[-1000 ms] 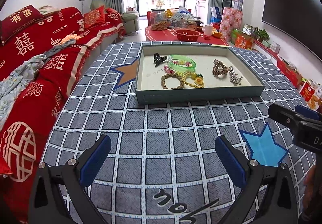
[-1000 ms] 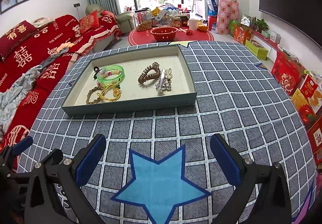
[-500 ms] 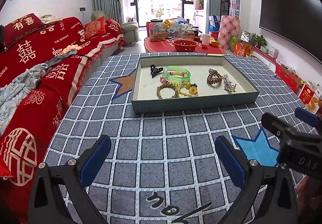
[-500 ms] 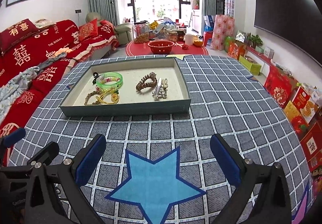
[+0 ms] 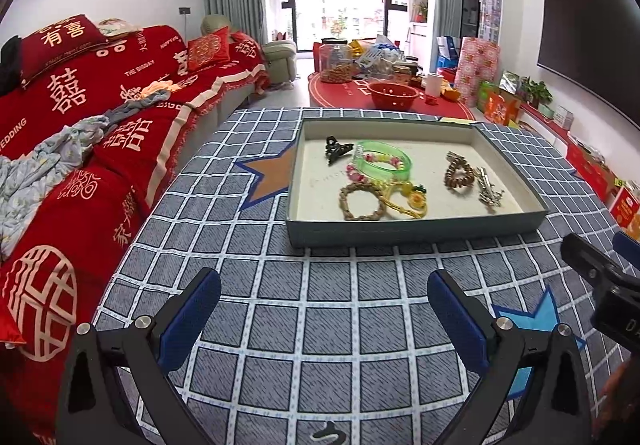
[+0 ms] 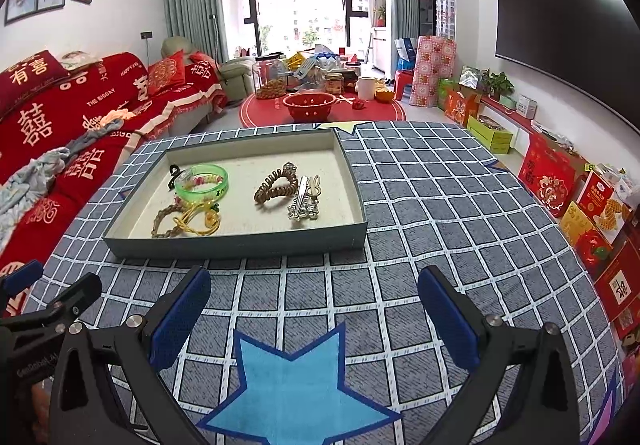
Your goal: Organize jewelry
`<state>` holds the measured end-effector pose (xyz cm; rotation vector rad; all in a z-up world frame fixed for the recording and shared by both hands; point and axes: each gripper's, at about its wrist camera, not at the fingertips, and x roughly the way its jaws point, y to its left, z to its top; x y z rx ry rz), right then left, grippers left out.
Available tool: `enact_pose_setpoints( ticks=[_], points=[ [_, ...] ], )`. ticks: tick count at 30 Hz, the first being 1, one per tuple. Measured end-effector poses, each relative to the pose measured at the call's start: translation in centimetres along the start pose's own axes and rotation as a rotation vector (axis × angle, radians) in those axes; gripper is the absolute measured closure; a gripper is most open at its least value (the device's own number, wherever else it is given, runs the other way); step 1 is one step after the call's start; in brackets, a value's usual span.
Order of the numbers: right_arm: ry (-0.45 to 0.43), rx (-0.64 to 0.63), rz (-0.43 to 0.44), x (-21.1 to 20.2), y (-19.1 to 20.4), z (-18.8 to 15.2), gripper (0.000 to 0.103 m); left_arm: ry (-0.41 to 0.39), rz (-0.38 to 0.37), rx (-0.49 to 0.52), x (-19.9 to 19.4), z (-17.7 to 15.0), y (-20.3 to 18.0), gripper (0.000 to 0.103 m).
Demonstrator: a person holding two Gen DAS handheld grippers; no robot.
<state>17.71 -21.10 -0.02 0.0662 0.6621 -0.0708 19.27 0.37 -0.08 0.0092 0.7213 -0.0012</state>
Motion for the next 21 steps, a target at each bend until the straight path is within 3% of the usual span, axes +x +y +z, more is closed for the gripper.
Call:
enact_pose_setpoints(
  ticks=[21],
  points=[
    [-0.028,-0.026,0.001,-0.51,0.9,0.21,0.0,0.0,0.012,-0.002,0.17,0.08,0.31,0.0]
  ],
)
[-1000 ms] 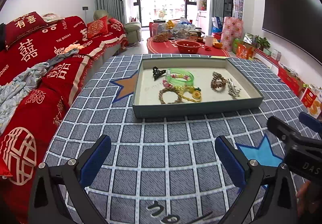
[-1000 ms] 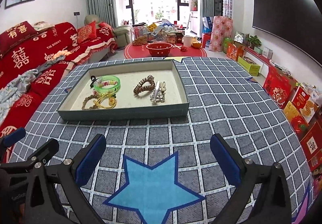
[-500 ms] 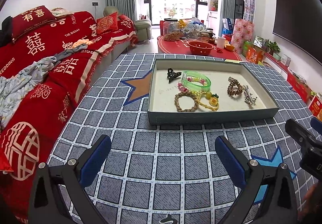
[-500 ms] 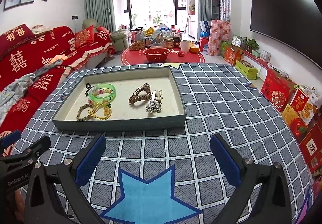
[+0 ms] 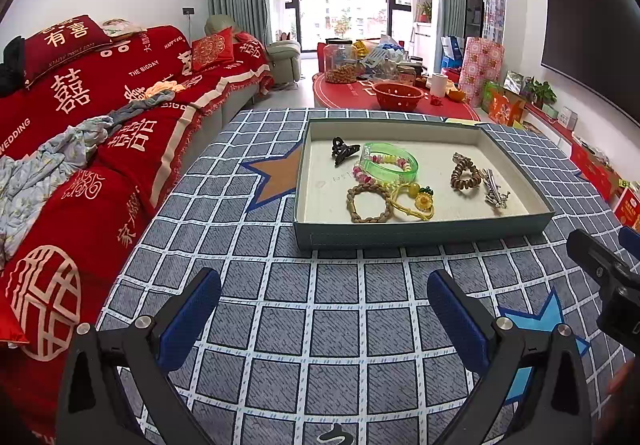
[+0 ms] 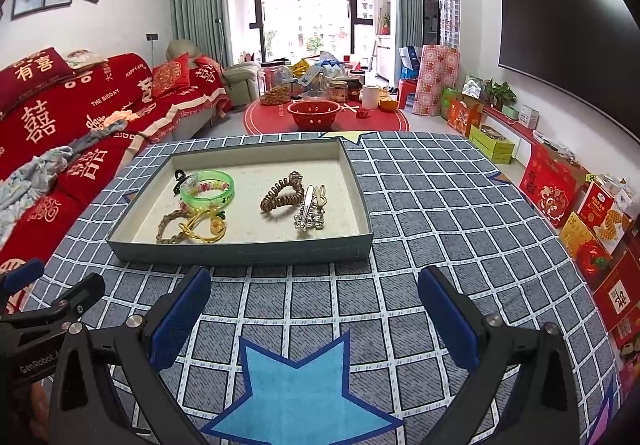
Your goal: Organize jewelry
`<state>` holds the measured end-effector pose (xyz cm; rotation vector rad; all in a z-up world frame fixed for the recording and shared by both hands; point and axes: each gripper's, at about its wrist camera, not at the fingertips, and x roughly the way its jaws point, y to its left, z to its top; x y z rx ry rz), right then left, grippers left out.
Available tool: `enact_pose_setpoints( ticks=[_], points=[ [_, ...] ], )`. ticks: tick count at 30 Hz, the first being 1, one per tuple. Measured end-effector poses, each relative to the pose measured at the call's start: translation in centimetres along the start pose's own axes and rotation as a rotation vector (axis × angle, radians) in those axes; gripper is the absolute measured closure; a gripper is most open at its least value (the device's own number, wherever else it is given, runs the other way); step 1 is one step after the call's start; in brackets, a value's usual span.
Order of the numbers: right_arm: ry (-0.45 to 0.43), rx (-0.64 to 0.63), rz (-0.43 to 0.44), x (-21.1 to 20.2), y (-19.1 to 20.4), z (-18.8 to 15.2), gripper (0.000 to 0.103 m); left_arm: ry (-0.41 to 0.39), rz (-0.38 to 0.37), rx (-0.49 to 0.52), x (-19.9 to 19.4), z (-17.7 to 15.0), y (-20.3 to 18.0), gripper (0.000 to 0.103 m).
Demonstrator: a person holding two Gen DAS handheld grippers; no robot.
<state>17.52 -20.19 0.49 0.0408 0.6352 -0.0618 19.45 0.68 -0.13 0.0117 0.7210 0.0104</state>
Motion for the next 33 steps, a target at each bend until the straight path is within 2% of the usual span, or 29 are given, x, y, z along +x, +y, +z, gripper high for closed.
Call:
enact_pose_setpoints(
  ticks=[33],
  points=[
    [0.006,0.01,0.0,-0.23,-0.29,0.06,0.0,0.007,0.003,-0.001,-0.15,-0.42,0.09,0.0]
  ],
)
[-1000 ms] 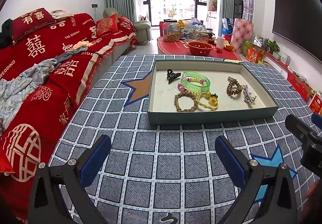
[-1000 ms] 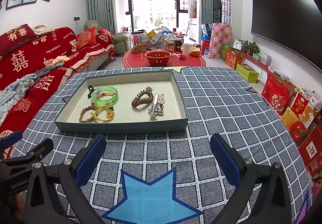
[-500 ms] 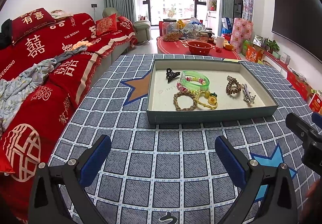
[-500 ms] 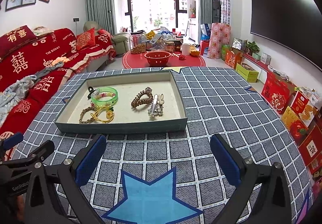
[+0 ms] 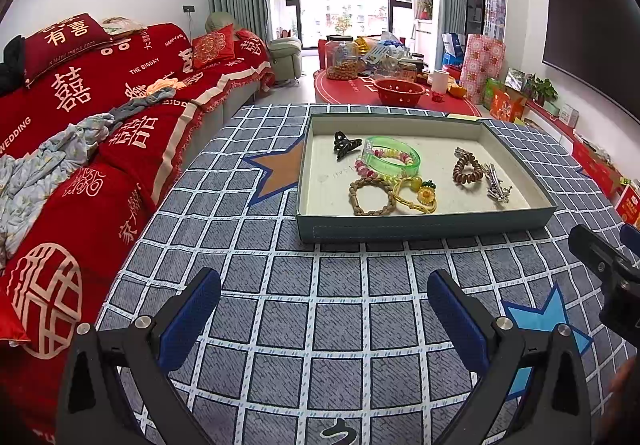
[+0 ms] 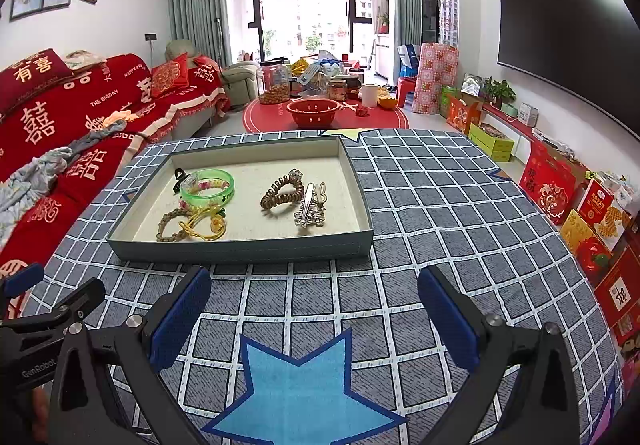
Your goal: Organize jewelry
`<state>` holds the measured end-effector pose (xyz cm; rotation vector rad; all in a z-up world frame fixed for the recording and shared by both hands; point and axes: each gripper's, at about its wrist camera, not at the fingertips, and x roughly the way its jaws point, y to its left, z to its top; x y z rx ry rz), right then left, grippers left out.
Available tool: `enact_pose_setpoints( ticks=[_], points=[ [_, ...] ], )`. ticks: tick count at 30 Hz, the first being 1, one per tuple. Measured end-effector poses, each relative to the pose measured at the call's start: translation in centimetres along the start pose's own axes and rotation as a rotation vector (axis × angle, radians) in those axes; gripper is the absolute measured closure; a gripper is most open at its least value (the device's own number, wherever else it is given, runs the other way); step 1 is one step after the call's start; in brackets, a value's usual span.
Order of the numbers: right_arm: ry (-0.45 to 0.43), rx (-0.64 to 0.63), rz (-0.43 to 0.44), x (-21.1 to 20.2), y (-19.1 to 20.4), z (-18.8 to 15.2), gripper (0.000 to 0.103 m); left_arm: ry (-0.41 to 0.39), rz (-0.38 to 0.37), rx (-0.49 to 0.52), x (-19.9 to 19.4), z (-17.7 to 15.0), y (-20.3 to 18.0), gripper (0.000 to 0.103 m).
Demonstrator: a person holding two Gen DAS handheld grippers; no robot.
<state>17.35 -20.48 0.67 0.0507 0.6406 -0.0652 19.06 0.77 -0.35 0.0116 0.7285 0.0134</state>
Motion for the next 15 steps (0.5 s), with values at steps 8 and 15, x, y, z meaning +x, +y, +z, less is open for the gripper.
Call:
enact_pose_setpoints(
  ticks=[8,15],
  points=[
    [0.001,0.004,0.0,0.25,-0.07,-0.26,0.0,-0.001,-0.004,0.004,0.06,-0.1,-0.04,0.0],
    [0.001,0.005,-0.001,0.24,-0.1,-0.31,0.0,-0.002,-0.004,0.008,0.02,-0.01,-0.15,0.0]
  ],
)
